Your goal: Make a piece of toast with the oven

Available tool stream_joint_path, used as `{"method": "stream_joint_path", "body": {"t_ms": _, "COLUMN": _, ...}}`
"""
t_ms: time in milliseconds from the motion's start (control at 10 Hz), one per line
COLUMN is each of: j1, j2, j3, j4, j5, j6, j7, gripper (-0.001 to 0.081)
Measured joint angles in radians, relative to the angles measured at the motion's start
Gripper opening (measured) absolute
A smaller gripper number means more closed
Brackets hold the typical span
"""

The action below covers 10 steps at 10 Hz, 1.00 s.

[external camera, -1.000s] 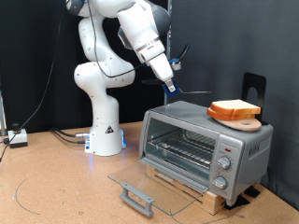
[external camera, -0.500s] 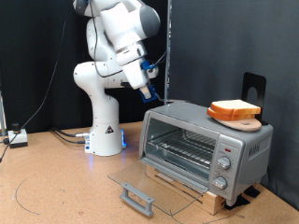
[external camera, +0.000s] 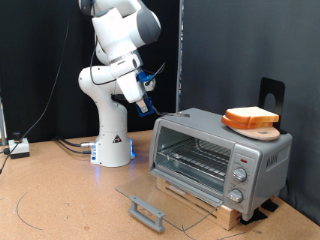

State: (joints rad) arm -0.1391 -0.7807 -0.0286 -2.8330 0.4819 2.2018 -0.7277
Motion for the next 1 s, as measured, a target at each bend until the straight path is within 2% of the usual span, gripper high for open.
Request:
{"method": "stream_joint_path", "body": {"t_ms": 300, "j1": 0.03, "j2": 0.017, "j3": -0.01, "j4": 0.057, "j5": 0.017, "j6": -0.109, "j7": -0.016, "gripper": 0.0395}}
{"method": "stream_joint_path", "body": {"t_ms": 500, "j1": 0.048, "j2": 0.065, "j3": -0.01, "j4": 0.112, "j5": 0.006, "j6": -0.186, "j7": -0.028, "gripper": 0.0395}}
{"method": "stream_joint_path", "body": {"t_ms": 700, "j1": 0.049, "j2": 0.135, "j3": 0.007, "j4": 0.157, "j5": -0.027, "j6": -0.189, "j7": -0.041, "gripper": 0.0395}}
{"method": "stream_joint_path", "body": {"t_ms": 1000, "j1": 0.049, "j2": 0.134, "j3": 0.011, "j4": 0.147, "j5": -0.021, "j6": -0.179, "j7": -0.054, "gripper": 0.0395}}
